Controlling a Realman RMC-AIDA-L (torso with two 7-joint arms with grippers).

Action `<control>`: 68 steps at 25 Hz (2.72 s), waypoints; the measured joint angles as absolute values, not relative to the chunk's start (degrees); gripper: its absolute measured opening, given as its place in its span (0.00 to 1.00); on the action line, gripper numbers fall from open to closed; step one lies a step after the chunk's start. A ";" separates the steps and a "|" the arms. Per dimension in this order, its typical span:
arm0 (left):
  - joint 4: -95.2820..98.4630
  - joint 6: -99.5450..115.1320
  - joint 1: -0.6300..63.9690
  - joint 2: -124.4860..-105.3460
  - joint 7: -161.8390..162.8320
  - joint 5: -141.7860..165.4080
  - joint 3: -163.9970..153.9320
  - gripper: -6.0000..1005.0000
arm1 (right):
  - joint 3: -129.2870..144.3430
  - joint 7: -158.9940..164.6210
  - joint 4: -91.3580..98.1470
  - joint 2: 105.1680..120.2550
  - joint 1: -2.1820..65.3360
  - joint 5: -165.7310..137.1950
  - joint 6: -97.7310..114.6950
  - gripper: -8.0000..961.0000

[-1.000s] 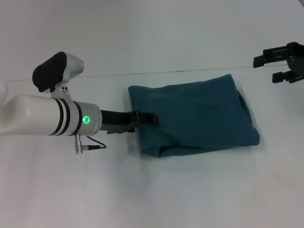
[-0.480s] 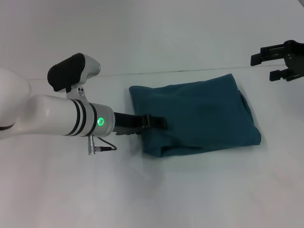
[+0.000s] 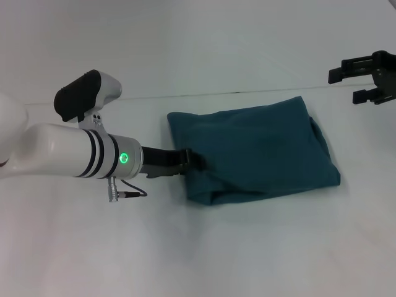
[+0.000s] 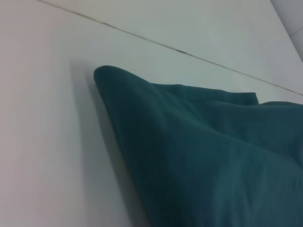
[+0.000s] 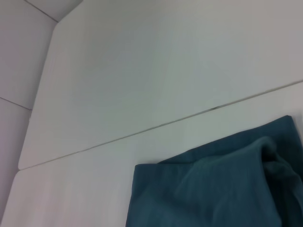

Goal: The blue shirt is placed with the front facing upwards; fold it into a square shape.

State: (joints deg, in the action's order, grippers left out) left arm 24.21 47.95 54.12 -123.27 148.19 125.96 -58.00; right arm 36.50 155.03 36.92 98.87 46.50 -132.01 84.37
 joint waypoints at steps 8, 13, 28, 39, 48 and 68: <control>24.48 48.72 54.34 -123.54 148.22 125.81 -58.00 0.32 | 35.73 155.05 36.92 98.88 46.47 -131.95 84.37 0.96; 26.38 51.17 53.36 -123.79 148.45 125.47 -57.69 0.15 | 35.27 155.04 36.92 98.94 46.15 -131.91 84.37 0.96; 47.18 71.95 34.41 -123.14 151.10 126.28 -52.34 0.08 | 34.72 154.85 36.48 99.14 45.61 -131.93 84.41 0.96; 44.58 78.12 33.76 -120.09 144.10 131.60 -39.78 0.08 | 34.42 154.77 36.47 99.24 45.47 -131.85 84.48 0.96; 48.45 77.59 33.38 -119.81 144.51 135.77 -39.21 0.20 | 34.15 154.73 36.47 99.22 45.33 -131.13 84.94 0.96; 39.81 82.32 29.76 -122.16 143.54 121.81 -35.24 0.80 | 34.19 154.54 36.48 99.64 45.10 -131.13 84.83 0.96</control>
